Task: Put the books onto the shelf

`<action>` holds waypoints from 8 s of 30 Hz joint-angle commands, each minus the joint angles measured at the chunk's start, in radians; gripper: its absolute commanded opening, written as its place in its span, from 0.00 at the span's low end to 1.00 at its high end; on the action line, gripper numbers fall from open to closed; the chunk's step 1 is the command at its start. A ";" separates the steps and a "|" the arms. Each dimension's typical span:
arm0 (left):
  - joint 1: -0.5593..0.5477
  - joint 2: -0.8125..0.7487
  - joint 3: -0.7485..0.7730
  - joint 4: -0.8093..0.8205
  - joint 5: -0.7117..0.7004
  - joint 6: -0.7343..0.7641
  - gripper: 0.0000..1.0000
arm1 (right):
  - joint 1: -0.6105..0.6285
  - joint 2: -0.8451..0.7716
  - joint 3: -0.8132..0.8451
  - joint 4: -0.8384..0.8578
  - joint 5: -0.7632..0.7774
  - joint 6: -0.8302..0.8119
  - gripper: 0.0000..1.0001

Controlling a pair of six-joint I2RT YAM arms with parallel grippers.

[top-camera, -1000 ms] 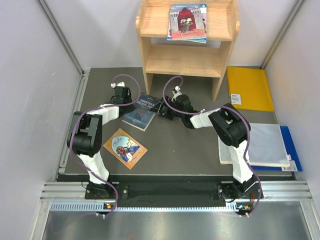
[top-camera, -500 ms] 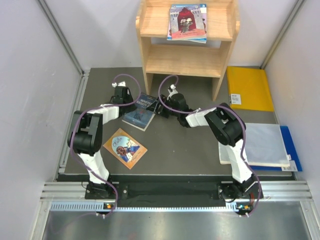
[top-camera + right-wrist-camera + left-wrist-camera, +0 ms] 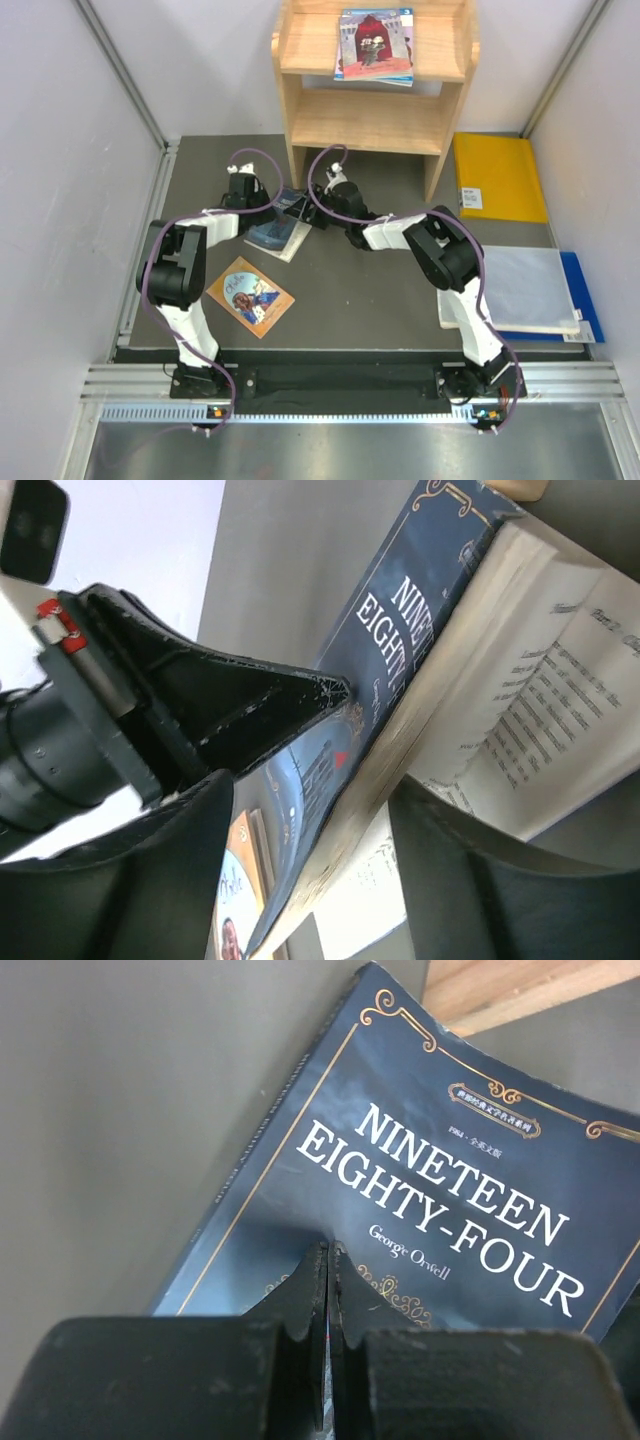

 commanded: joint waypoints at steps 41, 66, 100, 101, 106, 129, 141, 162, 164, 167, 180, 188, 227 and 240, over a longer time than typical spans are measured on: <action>0.088 0.065 -0.440 1.616 0.962 -0.572 0.99 | -0.195 -0.543 -0.186 -0.470 -0.668 -0.763 0.00; -0.051 -0.210 -0.272 1.085 0.884 -0.347 0.00 | -0.193 -0.753 -0.370 -0.479 -0.283 -0.717 0.80; -0.214 -0.357 -0.221 0.986 0.548 -0.348 0.00 | -0.051 -0.734 -1.101 1.132 0.171 0.172 0.97; -0.216 -0.349 -0.221 0.989 0.546 -0.348 0.00 | -0.046 -0.729 -1.094 1.133 0.173 0.169 0.97; -0.219 -0.324 -0.210 1.016 0.550 -0.366 0.00 | -0.023 -0.703 -1.064 1.144 0.179 0.153 0.97; -0.220 -0.262 -0.238 1.173 0.545 -0.482 0.00 | -0.006 -0.792 -1.018 1.155 0.214 0.003 0.91; -0.242 -0.180 -0.238 1.257 0.549 -0.532 0.00 | -0.005 -0.841 -1.028 1.155 0.208 -0.032 0.56; -0.332 0.007 -0.221 1.345 0.579 -0.581 0.00 | -0.006 -1.007 -1.058 1.149 0.216 -0.109 0.48; -0.337 0.021 -0.215 1.351 0.588 -0.590 0.00 | -0.006 -1.019 -1.058 1.149 0.217 -0.109 0.48; -0.354 0.036 -0.207 1.356 0.612 -0.599 0.00 | -0.006 -1.033 -1.058 1.147 0.216 -0.111 0.54; -0.380 0.068 -0.219 1.469 0.706 -0.703 0.00 | -0.012 -1.073 -1.071 1.146 0.194 -0.140 0.65; -0.380 -0.001 -0.175 1.512 0.731 -0.808 0.00 | -0.020 -1.017 -1.107 1.147 0.225 -0.109 0.67; -0.311 -0.105 -0.258 1.272 0.773 -0.639 0.32 | -0.090 -0.927 -1.047 1.144 0.315 -0.120 0.00; -0.226 -0.412 -0.192 0.567 0.691 -0.145 0.79 | -0.201 -0.767 -0.863 1.147 0.262 -0.014 0.00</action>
